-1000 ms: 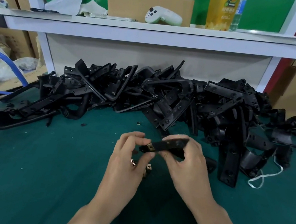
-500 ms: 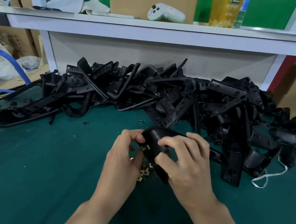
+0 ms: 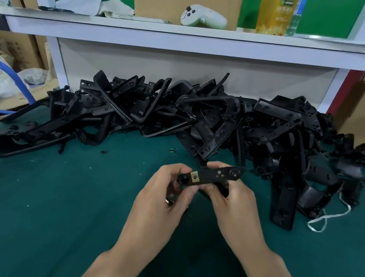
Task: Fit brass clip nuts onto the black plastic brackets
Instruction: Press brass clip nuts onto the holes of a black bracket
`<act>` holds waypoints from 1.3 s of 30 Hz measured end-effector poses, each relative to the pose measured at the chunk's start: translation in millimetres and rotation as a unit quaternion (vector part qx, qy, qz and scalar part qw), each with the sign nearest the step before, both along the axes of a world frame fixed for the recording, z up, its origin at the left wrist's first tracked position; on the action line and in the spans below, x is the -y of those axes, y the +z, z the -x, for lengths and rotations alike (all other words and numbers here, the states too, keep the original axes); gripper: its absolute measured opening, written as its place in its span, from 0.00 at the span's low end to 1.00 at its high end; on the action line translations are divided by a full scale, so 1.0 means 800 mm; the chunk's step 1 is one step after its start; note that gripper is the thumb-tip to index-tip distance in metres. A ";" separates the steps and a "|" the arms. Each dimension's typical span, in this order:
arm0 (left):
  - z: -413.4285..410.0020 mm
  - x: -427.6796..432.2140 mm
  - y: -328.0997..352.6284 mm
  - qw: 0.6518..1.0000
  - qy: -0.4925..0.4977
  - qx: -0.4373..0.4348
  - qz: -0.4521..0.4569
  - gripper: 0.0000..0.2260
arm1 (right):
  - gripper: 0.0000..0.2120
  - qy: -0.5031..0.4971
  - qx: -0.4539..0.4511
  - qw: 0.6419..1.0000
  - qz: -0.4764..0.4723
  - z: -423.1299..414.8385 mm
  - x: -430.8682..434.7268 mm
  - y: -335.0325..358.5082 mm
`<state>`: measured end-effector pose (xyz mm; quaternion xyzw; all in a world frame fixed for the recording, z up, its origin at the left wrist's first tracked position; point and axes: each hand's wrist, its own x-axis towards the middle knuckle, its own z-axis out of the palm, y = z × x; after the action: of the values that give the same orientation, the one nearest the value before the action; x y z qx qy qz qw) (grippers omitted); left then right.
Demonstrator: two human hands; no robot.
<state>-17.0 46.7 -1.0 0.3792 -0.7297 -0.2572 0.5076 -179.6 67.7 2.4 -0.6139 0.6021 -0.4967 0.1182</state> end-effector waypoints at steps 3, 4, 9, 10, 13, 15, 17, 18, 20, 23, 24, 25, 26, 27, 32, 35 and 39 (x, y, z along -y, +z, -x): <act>-0.003 0.001 0.002 0.999 0.010 0.032 -0.016 0.12 | 0.27 0.005 -0.098 0.995 -0.031 0.000 0.001 -0.003; -0.004 0.003 0.002 0.998 0.014 0.049 -0.021 0.12 | 0.28 0.009 -0.123 0.992 -0.037 0.001 0.001 -0.005; -0.021 0.015 -0.009 0.954 0.032 0.297 -0.023 0.35 | 0.26 -0.019 -0.152 0.986 -0.058 0.009 0.005 -0.008; -0.025 0.017 -0.013 0.927 0.033 0.371 -0.033 0.38 | 0.26 -0.028 -0.159 0.985 -0.061 0.011 0.005 -0.009; -0.029 0.021 -0.021 0.887 0.031 0.459 -0.051 0.35 | 0.28 -0.038 -0.188 0.979 -0.074 0.015 0.005 -0.009; -0.027 0.023 -0.021 0.883 0.040 0.467 -0.021 0.27 | 0.27 -0.035 -0.202 0.975 -0.087 0.015 0.004 -0.011; -0.024 0.025 -0.020 0.878 0.046 0.476 0.007 0.22 | 0.27 -0.031 -0.212 0.972 -0.100 0.014 0.005 -0.012; -0.022 0.025 -0.020 0.878 0.048 0.477 0.014 0.19 | 0.28 -0.027 -0.216 0.970 -0.107 0.014 0.005 -0.012; -0.019 0.023 -0.020 0.879 0.050 0.474 0.019 0.16 | 0.31 -0.023 -0.226 0.967 -0.118 0.014 0.006 -0.012; -0.018 0.021 -0.019 0.890 0.052 0.453 0.030 0.14 | 0.33 -0.023 -0.239 0.962 -0.128 0.014 0.007 -0.011; -0.017 0.020 -0.018 0.896 0.055 0.440 0.035 0.13 | 0.33 -0.022 -0.240 0.962 -0.129 0.014 0.007 -0.011; -0.016 0.019 -0.018 0.901 0.057 0.429 0.038 0.13 | 0.33 -0.022 -0.240 0.962 -0.130 0.014 0.007 -0.011; -0.015 0.018 -0.019 0.903 0.059 0.425 0.039 0.13 | 0.33 -0.022 -0.239 0.962 -0.130 0.014 0.007 -0.011; -0.014 0.018 -0.020 0.901 0.061 0.429 0.037 0.14 | 0.32 -0.021 -0.239 0.962 -0.131 0.014 0.007 -0.011; -0.014 0.022 -0.023 0.889 0.040 0.456 0.023 0.18 | 0.32 -0.020 -0.236 0.962 -0.134 0.015 0.007 -0.012; -0.013 0.024 -0.022 0.892 0.037 0.449 0.041 0.20 | 0.29 -0.019 -0.222 0.966 -0.133 0.015 0.006 -0.012; -0.016 0.025 -0.013 0.933 0.042 0.350 0.076 0.24 | 0.29 -0.012 -0.211 0.969 -0.128 0.014 0.007 -0.008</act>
<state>-4.0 26.6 -11.7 0.4362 -0.8616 -0.0306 0.2576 -191.0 62.5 -3.7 -0.6770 0.6796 -0.2760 0.0604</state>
